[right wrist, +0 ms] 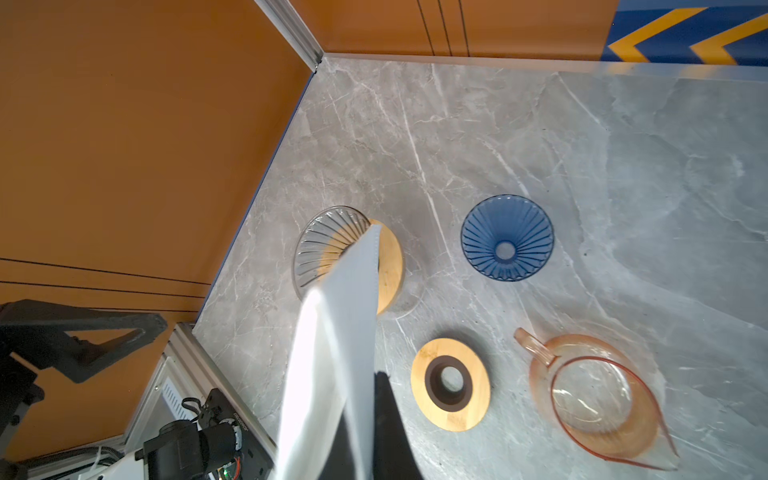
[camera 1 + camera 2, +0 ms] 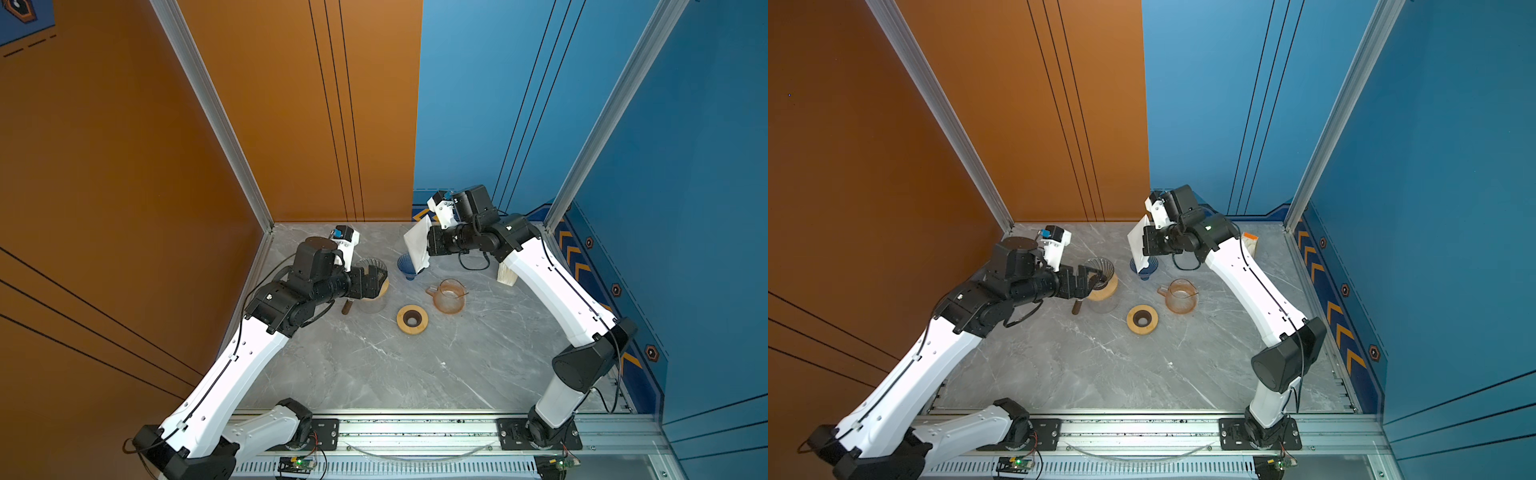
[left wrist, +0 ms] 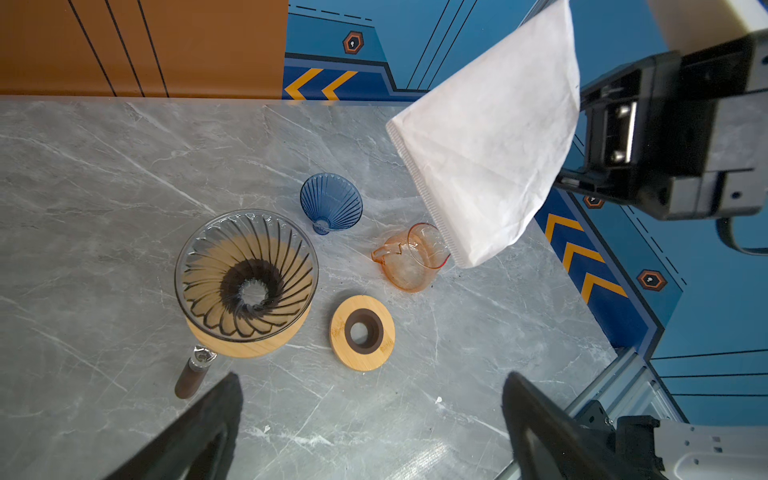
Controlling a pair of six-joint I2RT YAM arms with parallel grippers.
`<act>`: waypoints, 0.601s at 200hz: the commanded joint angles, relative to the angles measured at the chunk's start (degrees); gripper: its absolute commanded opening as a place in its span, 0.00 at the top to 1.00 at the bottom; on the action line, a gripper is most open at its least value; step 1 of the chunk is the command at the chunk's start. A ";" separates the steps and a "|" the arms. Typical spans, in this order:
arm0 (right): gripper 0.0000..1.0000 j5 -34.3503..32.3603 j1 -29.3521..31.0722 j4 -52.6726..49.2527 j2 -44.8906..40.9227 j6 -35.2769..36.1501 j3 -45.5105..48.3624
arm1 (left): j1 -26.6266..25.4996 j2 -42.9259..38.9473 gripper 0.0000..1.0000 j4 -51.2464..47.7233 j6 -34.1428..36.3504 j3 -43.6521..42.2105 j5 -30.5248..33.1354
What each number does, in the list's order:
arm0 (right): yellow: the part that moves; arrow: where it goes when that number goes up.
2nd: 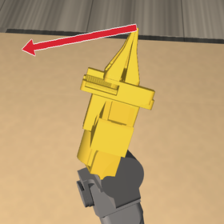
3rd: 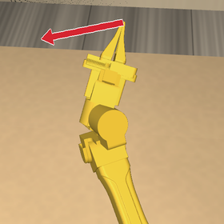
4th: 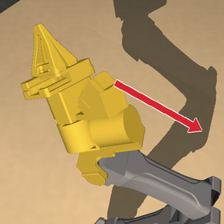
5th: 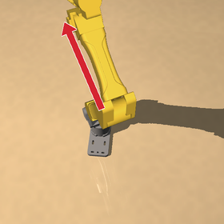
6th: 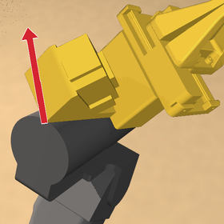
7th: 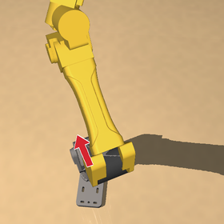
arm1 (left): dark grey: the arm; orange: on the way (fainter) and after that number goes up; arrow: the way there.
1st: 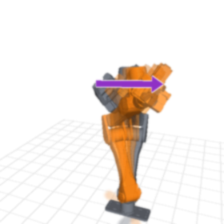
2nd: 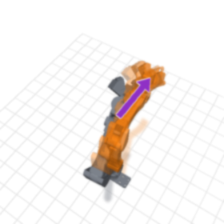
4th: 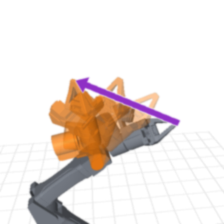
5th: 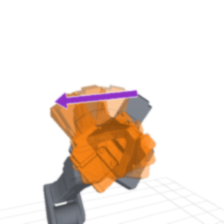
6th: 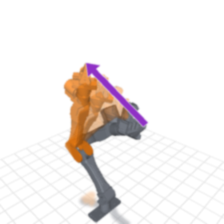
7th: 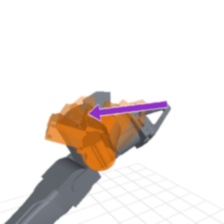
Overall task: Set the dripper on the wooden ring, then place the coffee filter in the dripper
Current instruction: 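Carry the paper filter over the glass dripper with the right gripper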
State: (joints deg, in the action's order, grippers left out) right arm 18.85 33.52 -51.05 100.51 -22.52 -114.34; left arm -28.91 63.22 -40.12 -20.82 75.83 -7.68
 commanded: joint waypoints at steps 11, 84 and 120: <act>1.00 -1.16 2.88 -2.31 3.31 -5.27 -4.00 | 0.25 0.74 0.01 -2.34 1.63 1.77 -1.11; 1.00 -2.14 6.30 -3.21 10.98 -11.72 -9.49 | -0.24 3.59 0.01 -0.86 4.16 1.02 -6.81; 1.00 -1.13 7.87 -3.24 12.51 -12.71 -11.03 | -0.19 4.92 0.02 0.83 5.22 -0.17 -5.10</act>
State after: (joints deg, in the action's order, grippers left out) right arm 17.80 39.97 -52.75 112.46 -33.21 -122.93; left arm -28.91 66.89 -40.58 -17.54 76.42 -12.62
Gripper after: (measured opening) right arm 0.047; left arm 0.982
